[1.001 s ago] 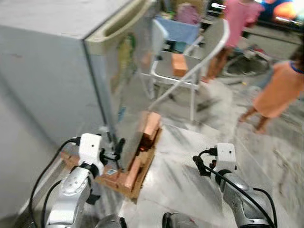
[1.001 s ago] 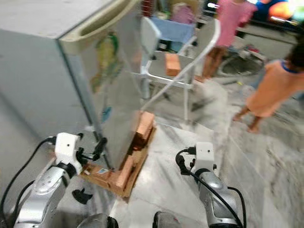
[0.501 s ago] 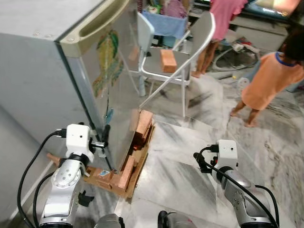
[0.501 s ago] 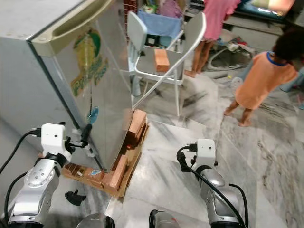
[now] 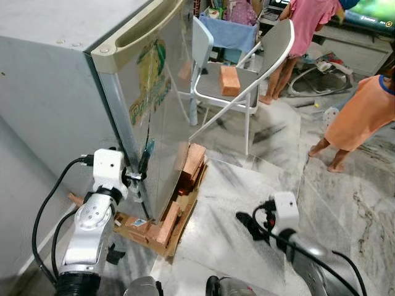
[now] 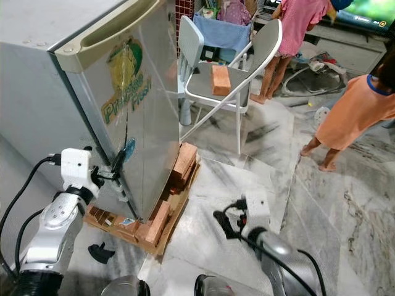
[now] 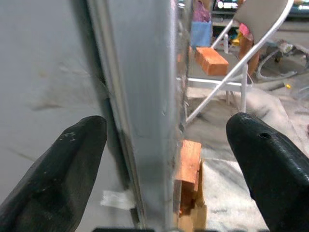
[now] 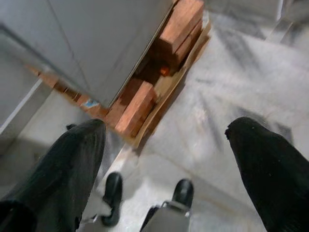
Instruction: Restocking fridge
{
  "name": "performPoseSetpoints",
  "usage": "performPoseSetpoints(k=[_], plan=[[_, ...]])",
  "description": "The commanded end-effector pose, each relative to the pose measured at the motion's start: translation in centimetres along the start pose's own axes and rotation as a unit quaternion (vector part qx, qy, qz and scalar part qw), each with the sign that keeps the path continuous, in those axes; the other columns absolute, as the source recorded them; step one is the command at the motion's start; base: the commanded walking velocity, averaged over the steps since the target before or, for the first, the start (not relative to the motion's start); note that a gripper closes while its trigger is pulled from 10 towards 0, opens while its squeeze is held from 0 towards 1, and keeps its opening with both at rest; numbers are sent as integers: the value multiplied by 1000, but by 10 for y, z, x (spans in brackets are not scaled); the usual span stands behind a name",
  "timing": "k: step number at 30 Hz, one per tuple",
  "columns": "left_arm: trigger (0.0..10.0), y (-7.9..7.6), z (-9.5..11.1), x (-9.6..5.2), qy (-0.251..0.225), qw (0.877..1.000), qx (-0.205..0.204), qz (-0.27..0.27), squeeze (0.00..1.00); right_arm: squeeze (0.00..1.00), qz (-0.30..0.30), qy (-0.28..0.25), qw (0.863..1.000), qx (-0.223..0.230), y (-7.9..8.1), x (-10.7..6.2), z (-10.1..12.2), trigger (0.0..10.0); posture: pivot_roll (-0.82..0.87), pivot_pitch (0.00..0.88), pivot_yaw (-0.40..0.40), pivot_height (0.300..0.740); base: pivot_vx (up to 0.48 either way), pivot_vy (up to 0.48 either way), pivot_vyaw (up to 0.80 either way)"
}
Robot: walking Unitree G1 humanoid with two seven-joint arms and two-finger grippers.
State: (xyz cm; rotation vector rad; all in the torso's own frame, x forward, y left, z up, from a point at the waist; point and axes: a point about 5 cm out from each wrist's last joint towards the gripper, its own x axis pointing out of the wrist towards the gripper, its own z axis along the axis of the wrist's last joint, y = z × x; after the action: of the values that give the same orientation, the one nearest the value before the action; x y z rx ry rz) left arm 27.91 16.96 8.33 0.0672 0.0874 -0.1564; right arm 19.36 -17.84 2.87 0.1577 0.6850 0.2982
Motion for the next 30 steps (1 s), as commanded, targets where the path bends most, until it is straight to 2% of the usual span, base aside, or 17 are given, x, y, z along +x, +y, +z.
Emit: performPoseSetpoints(k=[1, 6, 8, 10, 11, 12, 13, 14, 16, 19, 20, 21, 23, 29, 30], plan=[[10000, -7, -3, 8, 3, 1000, 6, -4, 0, 0, -1, -9, 1000, -9, -6, -1, 3, 10000, 55, 64, -22, 740, 0, 0, 0], [10000, -14, 0, 16, 1, 1000, 5, -13, 0, 0, -7, -16, 1000, -12, -10, 1, 8, 10000, 44, 58, -19, 740, 0, 0, 0], [10000, -21, 1, 19, 2, 999, 2, -35, 0, 0, 11, -26, 1000, -13, -8, -1, 10, 10000, 44, 58, -19, 740, 0, 0, 0], [10000, -33, 4, 20, -2, 997, 9, -79, 0, 0, 33, -27, 999, -11, -4, -4, 10, 10000, 48, 57, -23, 740, 0, 0, 0], [10000, -45, 6, 19, -4, 992, 20, -125, 0, 0, 50, -29, 998, -4, -2, -6, 9, 10000, 48, 57, -23, 740, 0, 0, 0], [10000, -68, 8, 14, -6, 980, 28, -197, 0, 0, 76, -31, 997, 3, 2, -9, 8, 10000, 49, 56, -25, 740, 0, 0, 0], [10000, -68, 8, 14, -6, 980, 28, -197, 0, 0, 76, -31, 997, 3, 2, -9, 8, 10000, 49, 56, -25, 740, 0, 0, 0], [10000, -85, 8, 7, 0, 967, 19, -254, 0, 0, 90, -37, 995, 6, 4, -10, 10, 10000, 48, 54, -26, 740, 0, 0, 0], [10000, -103, 8, -6, 13, 946, 3, -324, 0, 0, 111, -44, 993, 11, 6, -10, 12, 10000, 48, 53, -27, 740, 0, 0, 0], [10000, -115, 9, -14, 14, 937, 1, -349, 0, 0, 122, -50, 991, 6, 7, -9, 12, 10000, 48, 52, -28, 740, 0, 0, 0], [10000, -114, 8, -12, 11, 943, 9, -333, 0, 0, 119, -51, 992, 4, 6, -8, 12, 10000, 52, 50, -29, 740, 0, 0, 0], [10000, -103, 4, -5, 7, 959, 20, -282, 0, 0, 112, -47, 993, 0, 5, -7, 10, 10000, 51, 50, -29, 740, 0, 0, 0], [10000, -89, 1, -1, 7, 969, 23, -244, 0, 0, 109, -46, 993, -1, 5, -6, 9, 10000, 53, 54, -30, 740, 0, 0, 0], [10000, -56, -5, -3, 13, 983, 32, -181, 0, 0, 108, -46, 993, 1, 5, -5, 6, 10000, 56, 58, -25, 740, 0, 0, 0], [10000, -43, -11, -7, 23, 987, 35, -154, 0, 0, 108, -47, 993, 1, 5, -5, 6, 10000, 58, 61, -25, 740, 0, 0, 0]])
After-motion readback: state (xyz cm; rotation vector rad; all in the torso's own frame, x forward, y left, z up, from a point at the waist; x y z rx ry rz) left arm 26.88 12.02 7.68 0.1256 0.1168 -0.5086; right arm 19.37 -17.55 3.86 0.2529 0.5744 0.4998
